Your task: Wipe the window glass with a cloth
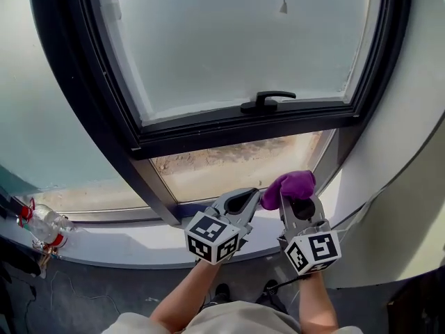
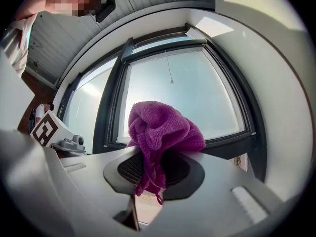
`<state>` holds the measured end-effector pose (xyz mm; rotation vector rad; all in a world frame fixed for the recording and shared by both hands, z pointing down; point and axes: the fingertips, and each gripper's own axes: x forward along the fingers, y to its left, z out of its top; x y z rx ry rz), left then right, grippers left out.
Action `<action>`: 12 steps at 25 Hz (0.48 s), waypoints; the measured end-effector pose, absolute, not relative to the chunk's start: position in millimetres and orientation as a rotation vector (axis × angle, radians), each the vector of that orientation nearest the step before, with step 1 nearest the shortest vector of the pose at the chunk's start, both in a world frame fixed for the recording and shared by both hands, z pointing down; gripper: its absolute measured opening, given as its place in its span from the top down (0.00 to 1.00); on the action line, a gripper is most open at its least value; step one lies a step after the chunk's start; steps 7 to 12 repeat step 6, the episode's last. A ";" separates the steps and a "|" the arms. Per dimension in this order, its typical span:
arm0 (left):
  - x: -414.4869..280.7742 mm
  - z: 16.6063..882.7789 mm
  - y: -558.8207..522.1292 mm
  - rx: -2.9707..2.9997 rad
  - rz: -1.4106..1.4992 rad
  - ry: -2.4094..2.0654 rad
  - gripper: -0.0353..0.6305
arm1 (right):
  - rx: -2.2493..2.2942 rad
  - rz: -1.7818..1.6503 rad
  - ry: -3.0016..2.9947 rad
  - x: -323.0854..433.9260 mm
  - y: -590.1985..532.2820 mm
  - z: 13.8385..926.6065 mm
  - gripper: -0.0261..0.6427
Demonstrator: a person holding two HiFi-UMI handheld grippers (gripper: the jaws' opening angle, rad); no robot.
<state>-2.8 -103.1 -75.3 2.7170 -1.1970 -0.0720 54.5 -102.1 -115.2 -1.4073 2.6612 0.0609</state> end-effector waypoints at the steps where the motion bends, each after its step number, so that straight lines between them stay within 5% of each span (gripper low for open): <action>1: -4.2 -79.2 -100.4 2.726 -0.077 -1.188 0.95 | -1.412 0.061 2.657 52.2 -99.7 -117.1 0.81; 12: -11.1 -81.5 -86.5 2.760 -0.068 -1.145 0.95 | -1.427 0.011 2.638 40.7 -86.2 -112.3 0.81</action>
